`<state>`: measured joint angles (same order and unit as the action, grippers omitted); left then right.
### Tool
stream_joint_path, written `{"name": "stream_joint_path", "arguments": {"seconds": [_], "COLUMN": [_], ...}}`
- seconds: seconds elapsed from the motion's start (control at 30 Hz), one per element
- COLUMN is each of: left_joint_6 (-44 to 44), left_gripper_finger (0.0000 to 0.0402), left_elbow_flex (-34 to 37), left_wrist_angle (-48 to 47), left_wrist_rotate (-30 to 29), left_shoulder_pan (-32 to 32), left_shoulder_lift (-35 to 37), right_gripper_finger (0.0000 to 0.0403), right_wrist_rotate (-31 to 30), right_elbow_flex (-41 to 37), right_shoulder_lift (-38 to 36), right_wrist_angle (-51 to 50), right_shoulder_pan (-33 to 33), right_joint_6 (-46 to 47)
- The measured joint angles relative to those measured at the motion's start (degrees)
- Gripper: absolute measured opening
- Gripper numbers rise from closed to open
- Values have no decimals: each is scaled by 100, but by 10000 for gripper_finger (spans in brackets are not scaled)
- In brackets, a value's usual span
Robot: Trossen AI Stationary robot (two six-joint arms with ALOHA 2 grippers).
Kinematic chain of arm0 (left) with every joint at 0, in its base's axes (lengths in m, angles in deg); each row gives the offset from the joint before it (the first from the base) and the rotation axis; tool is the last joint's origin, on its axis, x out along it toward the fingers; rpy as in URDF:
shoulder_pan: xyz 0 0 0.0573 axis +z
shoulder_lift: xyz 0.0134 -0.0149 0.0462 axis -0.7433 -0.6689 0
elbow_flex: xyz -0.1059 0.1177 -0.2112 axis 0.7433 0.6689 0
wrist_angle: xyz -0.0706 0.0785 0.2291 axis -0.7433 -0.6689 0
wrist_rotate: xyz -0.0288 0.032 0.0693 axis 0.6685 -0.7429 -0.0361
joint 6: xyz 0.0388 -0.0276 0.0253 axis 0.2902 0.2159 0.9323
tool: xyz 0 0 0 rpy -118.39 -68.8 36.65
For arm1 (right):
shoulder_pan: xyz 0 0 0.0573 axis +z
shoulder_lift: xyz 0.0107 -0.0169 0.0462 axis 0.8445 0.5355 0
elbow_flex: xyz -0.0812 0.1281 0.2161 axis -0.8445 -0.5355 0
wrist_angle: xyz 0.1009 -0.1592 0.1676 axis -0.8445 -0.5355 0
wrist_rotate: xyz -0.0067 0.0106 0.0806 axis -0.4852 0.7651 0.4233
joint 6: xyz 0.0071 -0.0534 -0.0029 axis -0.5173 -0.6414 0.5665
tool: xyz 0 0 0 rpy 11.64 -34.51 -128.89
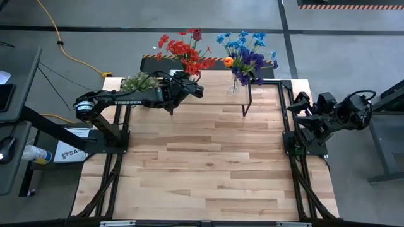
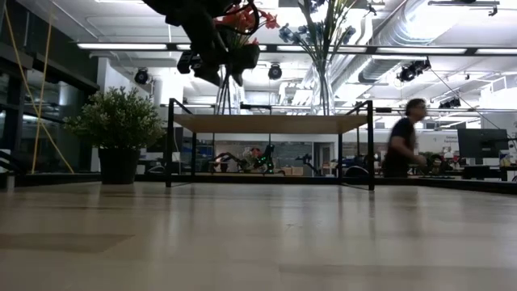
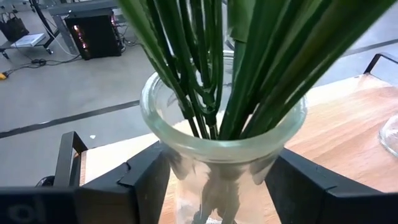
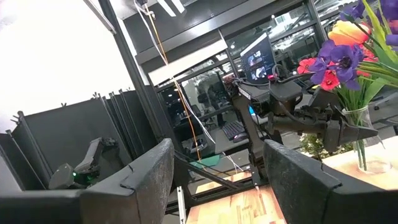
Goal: Pick and place flowers into a vace then onto a shelf
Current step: Put the transparent vase with flowers on the shelf, then return to Home Position
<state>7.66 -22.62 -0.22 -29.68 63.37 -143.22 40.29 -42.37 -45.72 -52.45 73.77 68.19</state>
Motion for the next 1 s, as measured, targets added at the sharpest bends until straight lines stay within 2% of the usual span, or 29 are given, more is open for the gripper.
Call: {"name": "stream_joint_path", "arguments": {"seconds": [0.23,0.43,1.0], "left_joint_6": [-87,-94,233], "left_gripper_finger": [324,351,356], "left_elbow_flex": [0,0,-1], "left_wrist_angle": [-2,-2,-107], "left_wrist_rotate": [4,-11,-723], "left_shoulder_pan": [0,-95,-542], "left_shoulder_lift": [0,2,242], "right_gripper_finger": [236,236,236], "right_wrist_rotate": [2,2,7], "right_elbow_flex": [0,0,2], "right_shoulder_lift": [0,0,0], "right_wrist_angle": [0,0,0], "right_shoulder_pan": [2,1,2], "right_joint_6": [-1,0,1]}}
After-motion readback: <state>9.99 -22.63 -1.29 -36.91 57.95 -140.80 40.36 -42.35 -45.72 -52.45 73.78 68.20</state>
